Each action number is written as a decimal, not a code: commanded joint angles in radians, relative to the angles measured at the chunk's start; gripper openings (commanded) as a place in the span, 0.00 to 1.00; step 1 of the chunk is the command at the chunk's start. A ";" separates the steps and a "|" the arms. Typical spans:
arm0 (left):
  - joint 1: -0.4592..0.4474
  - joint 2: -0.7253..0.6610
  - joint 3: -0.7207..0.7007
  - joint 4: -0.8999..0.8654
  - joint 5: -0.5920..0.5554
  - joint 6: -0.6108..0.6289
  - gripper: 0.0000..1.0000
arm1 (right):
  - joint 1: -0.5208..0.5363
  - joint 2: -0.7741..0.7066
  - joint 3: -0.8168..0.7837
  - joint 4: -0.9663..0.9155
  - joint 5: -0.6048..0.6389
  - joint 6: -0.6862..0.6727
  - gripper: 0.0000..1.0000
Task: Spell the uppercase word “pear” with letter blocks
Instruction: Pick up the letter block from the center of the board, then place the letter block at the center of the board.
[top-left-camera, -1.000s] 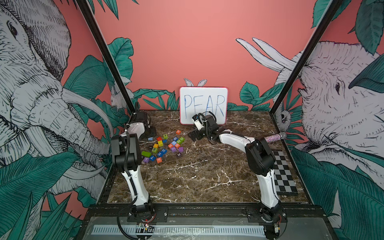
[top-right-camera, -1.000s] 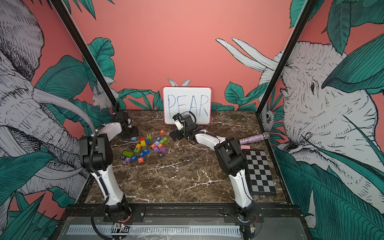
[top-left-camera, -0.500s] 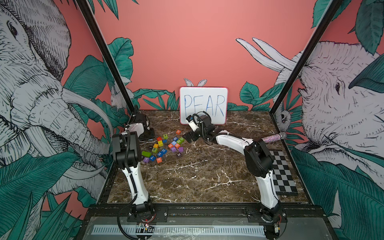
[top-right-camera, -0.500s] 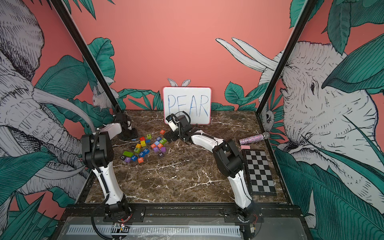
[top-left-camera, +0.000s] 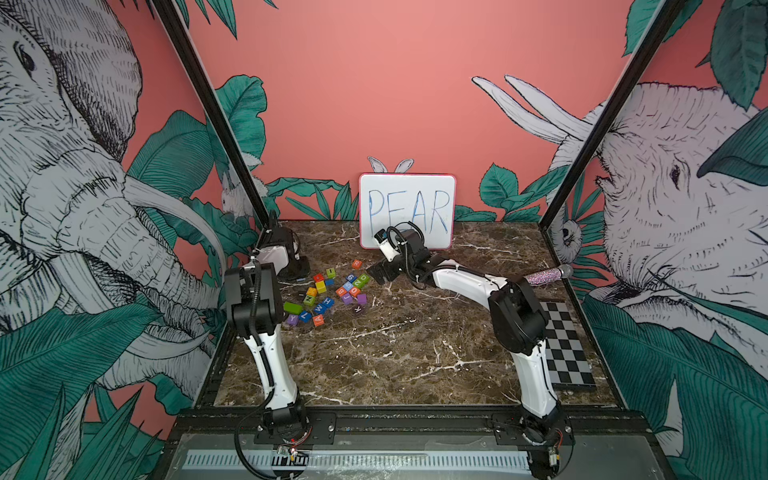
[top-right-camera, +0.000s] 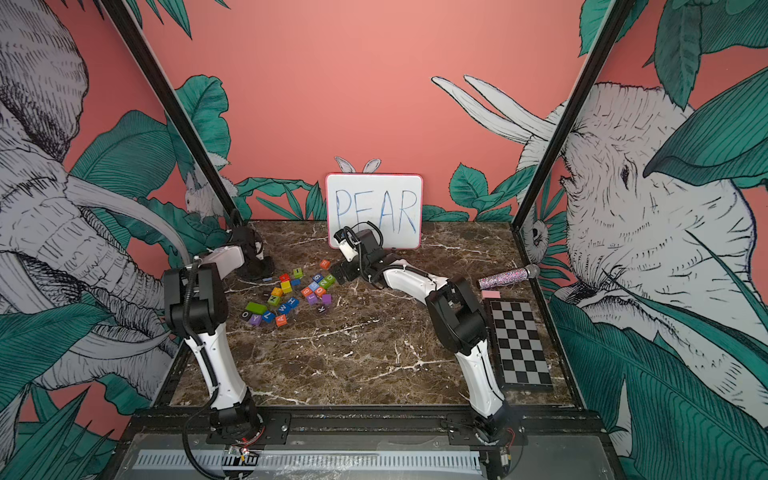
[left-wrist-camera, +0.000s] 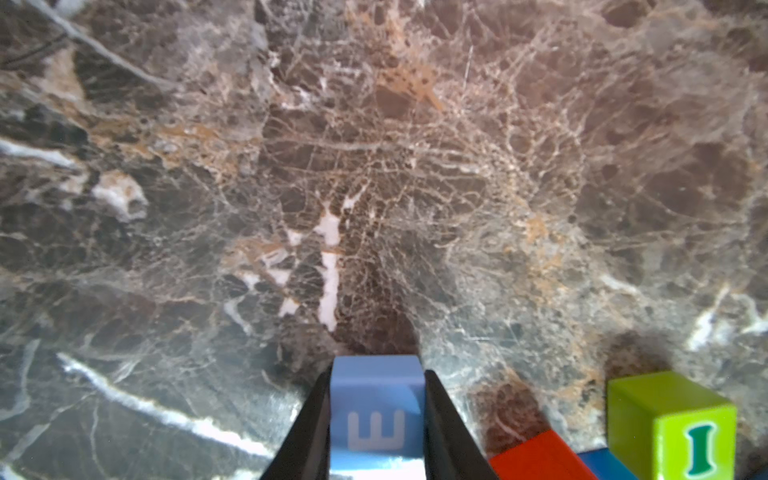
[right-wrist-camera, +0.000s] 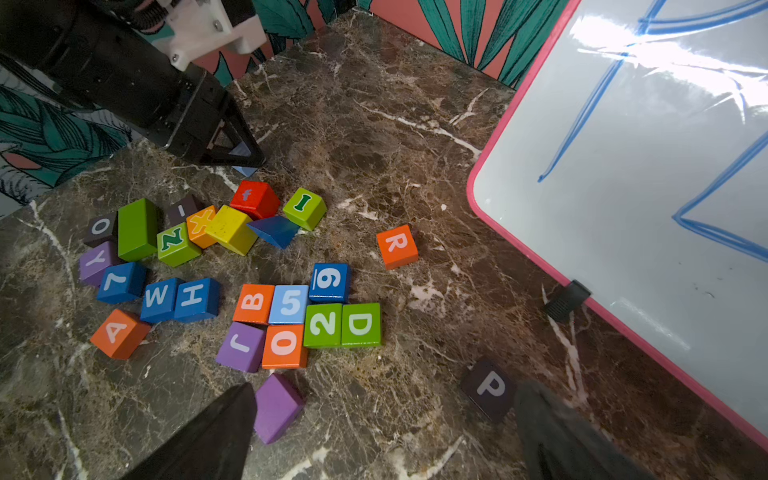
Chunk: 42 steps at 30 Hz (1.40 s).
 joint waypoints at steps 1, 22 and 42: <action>0.004 -0.049 -0.019 -0.025 -0.010 -0.002 0.28 | 0.001 -0.029 -0.008 0.017 0.013 -0.008 0.99; -0.287 -0.305 -0.094 -0.030 0.094 0.050 0.28 | -0.002 -0.250 -0.348 0.016 0.164 -0.032 0.99; -0.681 -0.073 0.060 -0.035 0.132 0.133 0.30 | -0.095 -0.415 -0.650 -0.036 0.198 0.117 0.99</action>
